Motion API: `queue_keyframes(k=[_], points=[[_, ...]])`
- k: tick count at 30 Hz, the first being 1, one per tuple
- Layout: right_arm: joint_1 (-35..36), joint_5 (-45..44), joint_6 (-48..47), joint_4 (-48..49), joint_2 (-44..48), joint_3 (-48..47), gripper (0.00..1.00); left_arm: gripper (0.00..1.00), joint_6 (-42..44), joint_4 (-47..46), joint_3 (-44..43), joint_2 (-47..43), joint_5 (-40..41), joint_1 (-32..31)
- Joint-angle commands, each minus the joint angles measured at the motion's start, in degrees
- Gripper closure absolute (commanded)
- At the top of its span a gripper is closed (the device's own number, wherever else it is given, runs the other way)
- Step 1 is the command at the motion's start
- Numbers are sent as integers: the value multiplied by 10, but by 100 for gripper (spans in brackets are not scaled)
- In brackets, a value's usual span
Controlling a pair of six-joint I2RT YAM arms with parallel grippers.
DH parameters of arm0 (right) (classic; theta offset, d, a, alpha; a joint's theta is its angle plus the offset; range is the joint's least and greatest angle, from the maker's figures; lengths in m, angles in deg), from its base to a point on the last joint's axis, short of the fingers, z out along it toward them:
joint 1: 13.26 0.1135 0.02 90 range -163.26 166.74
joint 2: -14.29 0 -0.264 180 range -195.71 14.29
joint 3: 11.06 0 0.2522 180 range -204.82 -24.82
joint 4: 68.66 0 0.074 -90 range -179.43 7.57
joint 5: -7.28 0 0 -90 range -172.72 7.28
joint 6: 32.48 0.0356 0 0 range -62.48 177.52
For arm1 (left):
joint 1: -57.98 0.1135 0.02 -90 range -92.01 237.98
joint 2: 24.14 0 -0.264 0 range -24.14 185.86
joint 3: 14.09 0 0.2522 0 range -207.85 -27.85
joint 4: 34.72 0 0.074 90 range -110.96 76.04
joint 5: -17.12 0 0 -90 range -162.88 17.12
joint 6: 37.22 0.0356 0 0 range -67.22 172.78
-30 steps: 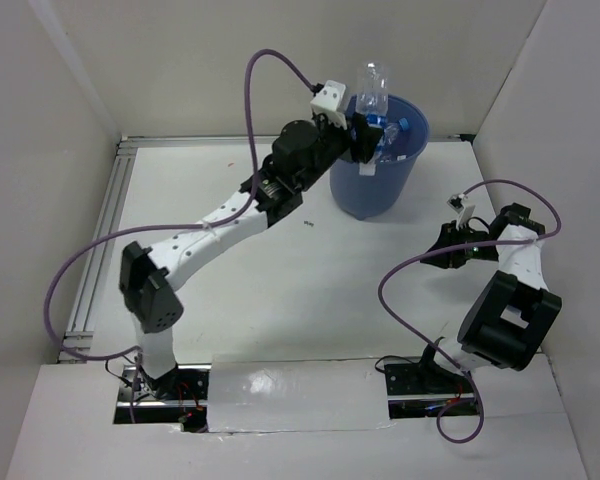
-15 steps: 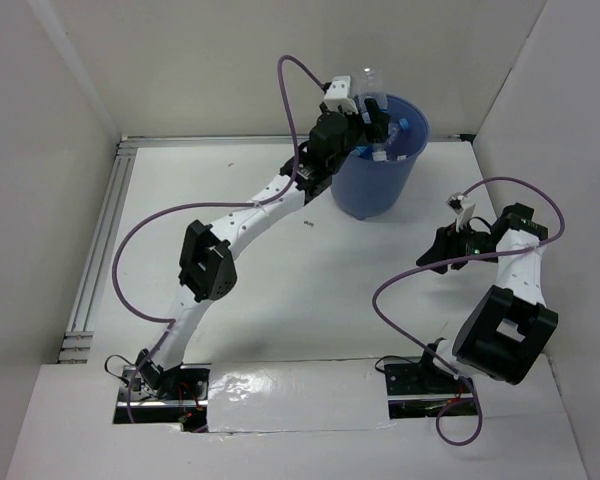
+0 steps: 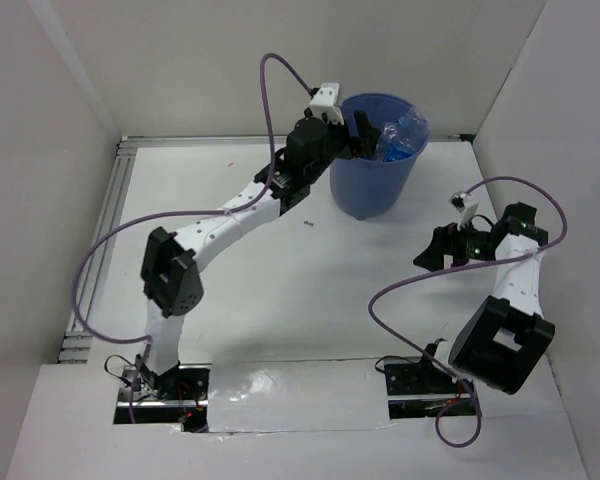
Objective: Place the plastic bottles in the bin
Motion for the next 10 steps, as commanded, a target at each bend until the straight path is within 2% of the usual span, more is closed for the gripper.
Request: queue_keyframes(k=[1, 2, 4, 5, 6, 8, 10], points=[[1, -14, 87, 73, 51, 6, 0, 0, 84, -56, 117, -165, -40, -23], [1, -31, 122, 133, 74, 7, 0, 0, 94, -47, 201, -234, -51, -23], [1, -95, 214, 184, 89, 7, 0, 0, 112, 1, 279, -298, -64, -23], [1, -116, 231, 216, 95, 7, 0, 0, 117, 19, 353, -359, -72, -15], [1, -134, 246, 217, 96, -1, 0, 0, 117, 37, 389, -360, -72, -15], [1, -171, 278, 261, 96, -1, 0, 0, 117, 82, 488, -441, -77, 1], [1, -177, 284, 312, 119, 6, 0, 0, 107, 102, 547, -492, -77, 23]])
